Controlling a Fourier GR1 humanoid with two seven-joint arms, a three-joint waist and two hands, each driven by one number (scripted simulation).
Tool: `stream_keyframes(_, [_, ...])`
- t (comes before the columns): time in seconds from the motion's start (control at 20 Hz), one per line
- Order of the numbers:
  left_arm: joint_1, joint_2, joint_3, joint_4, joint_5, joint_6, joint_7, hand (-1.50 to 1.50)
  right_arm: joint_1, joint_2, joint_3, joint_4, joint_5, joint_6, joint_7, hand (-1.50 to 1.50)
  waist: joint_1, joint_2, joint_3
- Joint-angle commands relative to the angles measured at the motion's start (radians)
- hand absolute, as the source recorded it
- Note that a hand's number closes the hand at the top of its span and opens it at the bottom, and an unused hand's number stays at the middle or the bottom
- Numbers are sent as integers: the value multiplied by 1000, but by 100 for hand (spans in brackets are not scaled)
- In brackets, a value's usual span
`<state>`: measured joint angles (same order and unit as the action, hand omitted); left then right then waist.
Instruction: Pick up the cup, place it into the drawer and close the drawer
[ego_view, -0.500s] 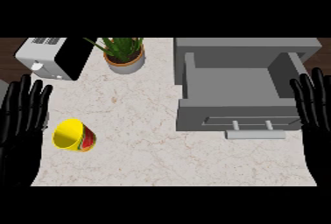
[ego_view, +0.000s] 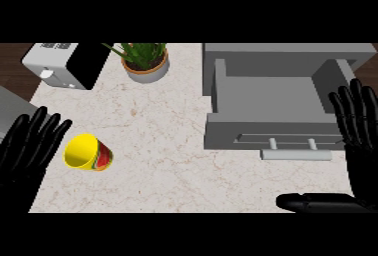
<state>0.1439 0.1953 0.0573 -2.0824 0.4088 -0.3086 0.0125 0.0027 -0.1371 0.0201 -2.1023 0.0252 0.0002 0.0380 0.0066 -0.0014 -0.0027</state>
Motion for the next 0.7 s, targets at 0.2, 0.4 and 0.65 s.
stream_keyframes(0.2, [26,59,120,225,181,-208,-43,-150,-60,3,9,51,25,12,40,-150,-4,2,2])
stream_keyframes(0.4, [60,79,178,215,200,-214,1,-150,-49,-3,3,72,28,45,7,-150,-2,1,3])
stream_keyframes(0.65, [-75,80,218,444,64,-214,-88,-150,-11,-18,-64,105,-28,88,-65,-150,-9,2,3])
